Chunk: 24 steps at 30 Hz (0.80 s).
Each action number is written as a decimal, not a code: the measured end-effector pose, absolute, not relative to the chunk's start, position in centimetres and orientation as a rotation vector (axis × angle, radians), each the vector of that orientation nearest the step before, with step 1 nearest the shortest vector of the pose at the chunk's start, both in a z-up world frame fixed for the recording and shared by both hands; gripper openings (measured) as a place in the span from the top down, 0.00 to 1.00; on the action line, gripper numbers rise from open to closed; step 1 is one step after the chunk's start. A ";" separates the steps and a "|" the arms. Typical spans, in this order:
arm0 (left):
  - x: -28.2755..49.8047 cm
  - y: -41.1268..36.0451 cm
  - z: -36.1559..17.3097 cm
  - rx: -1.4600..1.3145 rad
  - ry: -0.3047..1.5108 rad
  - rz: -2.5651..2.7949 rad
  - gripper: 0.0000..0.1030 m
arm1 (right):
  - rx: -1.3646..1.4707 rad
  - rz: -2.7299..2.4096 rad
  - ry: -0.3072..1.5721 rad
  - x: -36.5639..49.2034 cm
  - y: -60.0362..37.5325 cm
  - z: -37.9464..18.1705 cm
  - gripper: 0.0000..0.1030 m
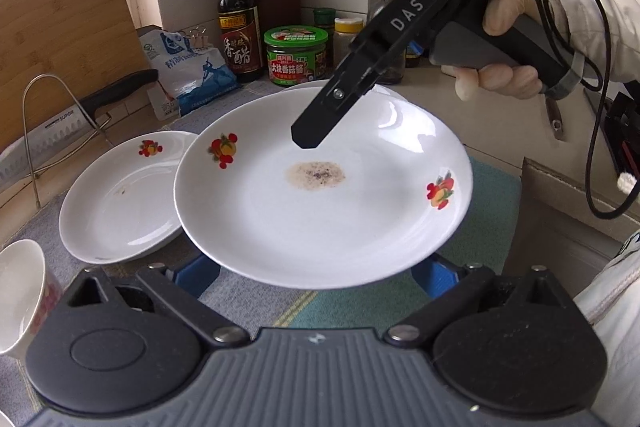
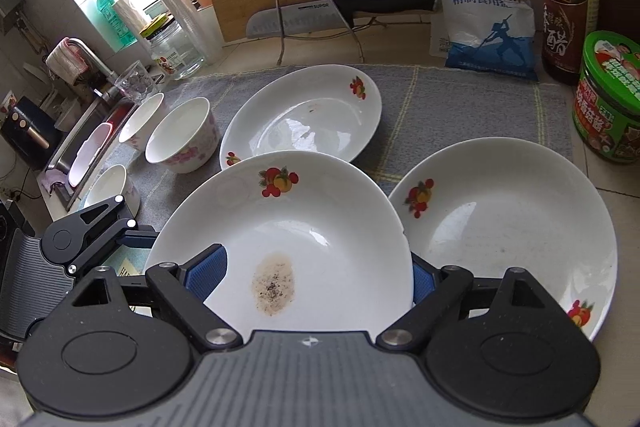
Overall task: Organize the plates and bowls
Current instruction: 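Lower the stained plate onto the flowered plate and open the right gripper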
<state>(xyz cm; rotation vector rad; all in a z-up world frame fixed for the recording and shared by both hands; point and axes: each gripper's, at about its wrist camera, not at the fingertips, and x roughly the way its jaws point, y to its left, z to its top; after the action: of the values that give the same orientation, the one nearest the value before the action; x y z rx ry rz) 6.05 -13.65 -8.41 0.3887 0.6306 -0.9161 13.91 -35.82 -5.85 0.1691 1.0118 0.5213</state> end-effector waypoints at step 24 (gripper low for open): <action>10.0 -22.5 -10.5 0.420 0.640 -0.957 0.02 | 0.243 0.433 1.007 17.3 -44.4 -8.9 0.09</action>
<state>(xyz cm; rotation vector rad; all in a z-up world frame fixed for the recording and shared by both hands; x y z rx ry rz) 9.99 -22.46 -10.54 0.4204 0.6399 -0.9572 17.33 -44.38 -8.85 0.2426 1.0073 0.4326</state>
